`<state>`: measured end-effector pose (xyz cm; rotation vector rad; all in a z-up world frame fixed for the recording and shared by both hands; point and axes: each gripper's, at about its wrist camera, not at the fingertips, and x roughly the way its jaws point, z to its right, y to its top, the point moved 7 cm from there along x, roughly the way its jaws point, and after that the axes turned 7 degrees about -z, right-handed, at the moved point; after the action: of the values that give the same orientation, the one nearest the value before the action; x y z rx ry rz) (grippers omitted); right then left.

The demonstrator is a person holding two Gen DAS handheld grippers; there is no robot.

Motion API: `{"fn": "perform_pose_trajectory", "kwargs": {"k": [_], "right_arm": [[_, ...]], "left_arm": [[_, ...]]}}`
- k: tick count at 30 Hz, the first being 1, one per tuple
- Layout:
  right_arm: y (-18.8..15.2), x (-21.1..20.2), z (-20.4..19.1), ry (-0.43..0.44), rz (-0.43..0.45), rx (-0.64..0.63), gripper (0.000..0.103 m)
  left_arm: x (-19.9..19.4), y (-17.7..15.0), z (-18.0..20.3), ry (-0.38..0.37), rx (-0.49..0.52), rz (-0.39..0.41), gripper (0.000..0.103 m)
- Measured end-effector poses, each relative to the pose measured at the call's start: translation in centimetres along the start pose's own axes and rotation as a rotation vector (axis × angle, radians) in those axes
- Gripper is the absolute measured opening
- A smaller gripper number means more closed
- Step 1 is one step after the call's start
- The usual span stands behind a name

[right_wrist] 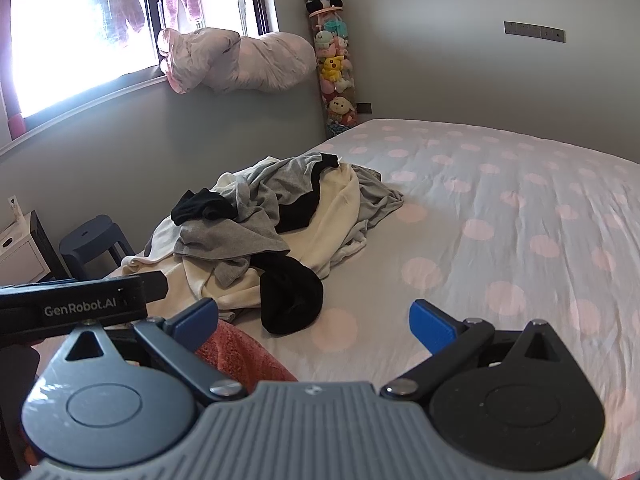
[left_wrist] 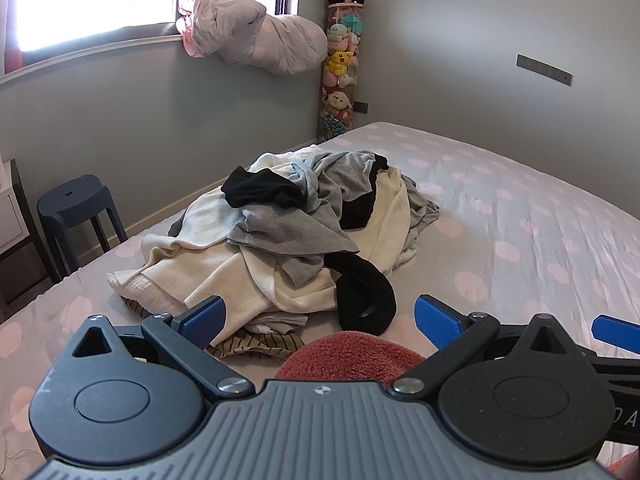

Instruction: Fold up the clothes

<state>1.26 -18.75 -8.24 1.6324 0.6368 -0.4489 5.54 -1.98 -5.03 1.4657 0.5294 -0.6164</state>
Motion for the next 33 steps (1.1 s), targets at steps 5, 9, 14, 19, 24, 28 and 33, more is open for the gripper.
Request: {"fn": "perform_pose_trajectory", "kwargs": {"k": [5, 9, 14, 19, 24, 28, 33], "right_arm": [[-0.17, -0.02, 0.04, -0.002, -0.002, 0.002, 0.102], [-0.19, 0.02, -0.06, -0.001, -0.005, 0.001, 0.102], [-0.23, 0.0, -0.09, 0.0, -0.007, 0.001, 0.103], [-0.26, -0.02, -0.13, 0.001, -0.009, 0.001, 0.102], [-0.22, 0.05, -0.05, 0.001, -0.012, 0.004, 0.102], [-0.3, 0.24, -0.08, -0.002, -0.015, 0.003, 0.103], [-0.41, 0.42, -0.17, 0.0, -0.02, 0.0, 0.103]], "left_arm": [[0.01, -0.01, 0.13, -0.003, 0.004, -0.002, 0.103], [0.08, -0.04, 0.17, -0.006, 0.001, -0.004, 0.103], [0.03, -0.01, 0.18, -0.007, 0.001, -0.006, 0.103], [0.09, -0.02, 0.26, -0.006, 0.005, -0.008, 0.103], [0.2, -0.04, 0.33, -0.008, 0.004, -0.009, 0.103], [0.27, -0.14, 0.42, -0.01, 0.003, -0.01, 0.103], [0.35, -0.2, 0.29, -0.008, 0.001, -0.016, 0.103]]}}
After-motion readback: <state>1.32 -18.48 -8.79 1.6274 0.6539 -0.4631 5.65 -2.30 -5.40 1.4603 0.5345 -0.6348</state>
